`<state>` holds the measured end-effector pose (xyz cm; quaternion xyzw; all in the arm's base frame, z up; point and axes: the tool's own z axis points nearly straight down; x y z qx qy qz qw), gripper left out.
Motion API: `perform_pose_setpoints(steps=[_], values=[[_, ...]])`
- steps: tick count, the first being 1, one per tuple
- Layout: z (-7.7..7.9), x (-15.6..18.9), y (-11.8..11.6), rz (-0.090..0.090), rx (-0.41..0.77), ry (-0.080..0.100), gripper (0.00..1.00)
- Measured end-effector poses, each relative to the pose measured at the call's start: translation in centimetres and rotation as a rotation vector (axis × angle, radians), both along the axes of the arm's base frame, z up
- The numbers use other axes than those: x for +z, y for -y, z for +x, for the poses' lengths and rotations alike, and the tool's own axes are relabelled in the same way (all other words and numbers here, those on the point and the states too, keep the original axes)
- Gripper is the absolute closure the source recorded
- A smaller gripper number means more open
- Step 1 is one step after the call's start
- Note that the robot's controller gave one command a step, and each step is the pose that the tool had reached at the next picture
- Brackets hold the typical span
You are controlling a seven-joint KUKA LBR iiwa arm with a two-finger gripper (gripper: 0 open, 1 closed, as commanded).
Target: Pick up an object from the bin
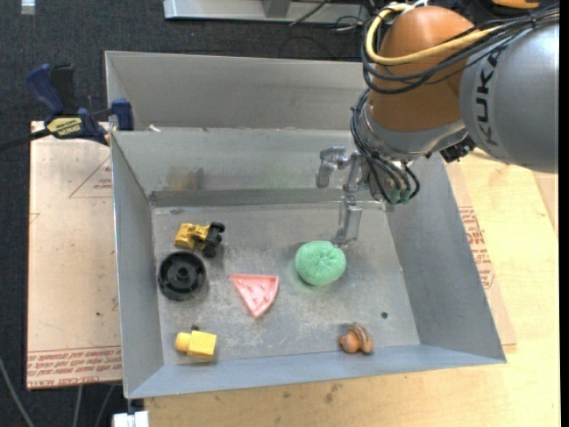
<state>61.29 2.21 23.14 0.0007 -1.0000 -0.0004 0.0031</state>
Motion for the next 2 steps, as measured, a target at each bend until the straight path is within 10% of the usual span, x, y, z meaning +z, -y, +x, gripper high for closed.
perform_pose_setpoints(steps=[1,2], values=[[0.1,0.5,0.0,0.0,0.0,0.008,0.0],[-3.3,-4.1,1.9,0.001,0.059,0.013,0.0]])
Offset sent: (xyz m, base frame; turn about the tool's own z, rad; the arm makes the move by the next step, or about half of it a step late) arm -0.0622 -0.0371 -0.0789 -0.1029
